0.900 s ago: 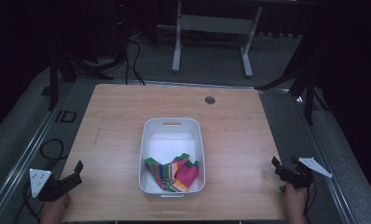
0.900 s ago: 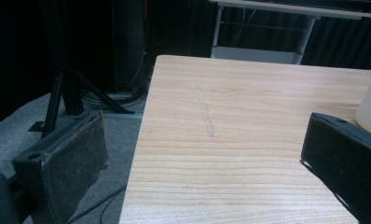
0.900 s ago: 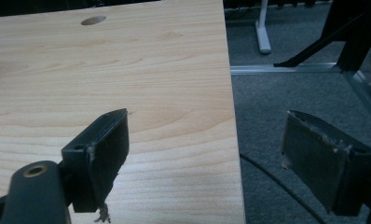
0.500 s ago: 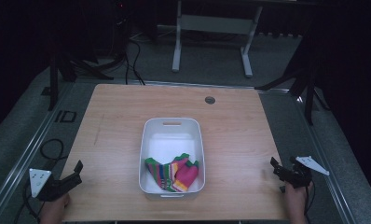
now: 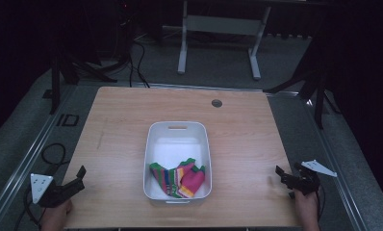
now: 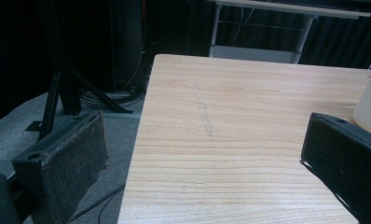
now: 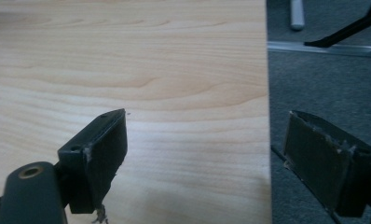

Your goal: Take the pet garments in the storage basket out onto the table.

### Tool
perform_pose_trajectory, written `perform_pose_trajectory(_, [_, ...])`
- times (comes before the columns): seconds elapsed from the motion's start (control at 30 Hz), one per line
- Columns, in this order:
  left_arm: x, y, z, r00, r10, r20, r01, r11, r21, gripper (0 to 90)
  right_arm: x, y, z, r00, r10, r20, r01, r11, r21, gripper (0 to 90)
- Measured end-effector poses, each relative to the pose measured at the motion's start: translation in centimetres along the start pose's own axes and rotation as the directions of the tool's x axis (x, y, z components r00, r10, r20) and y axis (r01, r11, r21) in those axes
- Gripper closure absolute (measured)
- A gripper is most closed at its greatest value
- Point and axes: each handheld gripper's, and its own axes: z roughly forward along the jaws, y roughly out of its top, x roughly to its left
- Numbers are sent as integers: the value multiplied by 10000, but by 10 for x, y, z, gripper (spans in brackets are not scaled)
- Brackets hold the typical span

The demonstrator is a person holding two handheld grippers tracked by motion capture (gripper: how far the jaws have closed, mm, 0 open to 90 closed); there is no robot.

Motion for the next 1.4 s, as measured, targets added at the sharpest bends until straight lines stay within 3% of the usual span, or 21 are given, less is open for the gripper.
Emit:
perform_pose_trajectory(0.07, [0, 0, 0, 10000, 13, 12, -13, 10000, -2, 9, 0, 0, 0, 9999, -11, -133, 12, 10000, 68, 135])
perform_pose_trajectory(0.13, [0, 0, 0, 10000, 9, 15, -9, 10000, 5, 9, 1, 0, 1, 9967, -321, -739, 350, 9987, 377, 135])
perform_pose_trajectory(0.23, [0, 0, 0, 10000, 11, 20, -11, 10000, 8, 9, 3, 2, 4, 9927, -601, -1045, 687, 9943, 809, 135])
perform_pose_trajectory(0.27, [0, 0, 0, 10000, 11, 20, -11, 10000, 8, 9, 4, 2, 5, 9892, -800, -1227, 923, 9909, 984, 135])
perform_pose_trajectory(0.3, [0, 0, 0, 10000, 6, 19, -6, 10000, 11, 9, 8, 3, 9, 9804, -1040, -1674, 1273, 9826, 1352, 137])
perform_pose_trajectory(0.53, [0, 0, 0, 10000, 18, 20, -18, 10000, 9, 9, 25, 10, 15, 9518, -1440, -2710, 1953, 9653, 1731, 139])
perform_pose_trajectory(0.9, [0, 0, 0, 10000, -5, 41, 5, 10000, 3, 9, 49, 27, 19, 9102, -1918, -3671, 2669, 9494, 1658, 144])
perform_pose_trajectory(0.93, [0, 0, 0, 10000, -5, 41, 5, 10000, 3, 9, 49, 27, 19, 9102, -1918, -3671, 2669, 9494, 1658, 144])
perform_pose_trajectory(0.97, [0, 0, 0, 10000, -1, 43, 1, 10000, 3, 9, 55, 32, 19, 9014, -2029, -3826, 2792, 9476, 1554, 144])
perform_pose_trajectory(1.17, [0, 0, 0, 10000, 8, 52, -8, 10000, 0, 9, 68, 46, 18, 8798, -2194, -4217, 3053, 9408, 1473, 143])
perform_pose_trajectory(1.4, [0, 0, 0, 10000, -3, 71, 3, 10000, 6, 9, 89, 65, 18, 8425, -2473, -4785, 3434, 9310, 1234, 143])
